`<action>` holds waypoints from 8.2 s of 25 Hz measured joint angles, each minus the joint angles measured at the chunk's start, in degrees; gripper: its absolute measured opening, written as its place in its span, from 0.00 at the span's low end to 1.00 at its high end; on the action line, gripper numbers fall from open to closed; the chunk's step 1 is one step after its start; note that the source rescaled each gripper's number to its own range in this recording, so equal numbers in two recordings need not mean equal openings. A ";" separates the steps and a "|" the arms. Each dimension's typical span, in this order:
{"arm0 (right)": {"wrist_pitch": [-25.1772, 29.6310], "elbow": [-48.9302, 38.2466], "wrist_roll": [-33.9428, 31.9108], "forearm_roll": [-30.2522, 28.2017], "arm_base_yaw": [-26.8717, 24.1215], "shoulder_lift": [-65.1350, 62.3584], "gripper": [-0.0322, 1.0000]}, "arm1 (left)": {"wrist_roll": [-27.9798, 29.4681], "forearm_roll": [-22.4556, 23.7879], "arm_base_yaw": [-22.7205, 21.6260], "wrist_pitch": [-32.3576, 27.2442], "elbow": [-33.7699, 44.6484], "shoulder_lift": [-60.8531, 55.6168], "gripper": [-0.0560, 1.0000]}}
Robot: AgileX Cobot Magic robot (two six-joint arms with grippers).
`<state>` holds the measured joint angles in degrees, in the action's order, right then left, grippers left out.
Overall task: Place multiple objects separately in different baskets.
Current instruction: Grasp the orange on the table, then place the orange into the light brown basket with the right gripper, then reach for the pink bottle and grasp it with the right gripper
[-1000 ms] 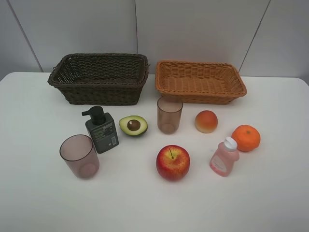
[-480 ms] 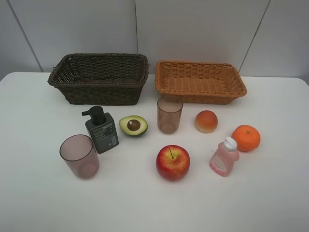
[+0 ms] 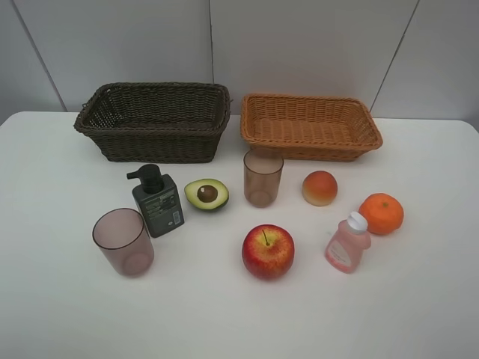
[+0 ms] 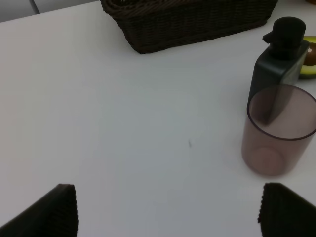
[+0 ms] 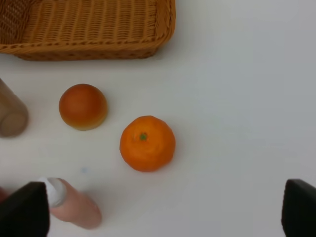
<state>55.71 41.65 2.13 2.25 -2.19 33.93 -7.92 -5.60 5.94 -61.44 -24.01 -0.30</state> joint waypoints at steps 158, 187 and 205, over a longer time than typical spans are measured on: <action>-33.90 47.46 10.26 9.05 7.63 88.00 0.63 | 0.00 0.00 0.00 0.00 0.00 0.00 0.97; -36.50 47.46 10.26 10.41 7.63 89.11 0.86 | 0.00 0.00 0.00 0.00 0.00 0.00 0.97; -36.51 47.83 10.21 10.60 7.63 89.04 0.92 | 0.00 0.00 0.00 0.00 0.00 0.00 0.97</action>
<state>19.20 89.48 12.34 12.85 5.44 122.97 -7.92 -5.60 5.94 -61.44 -24.01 -0.30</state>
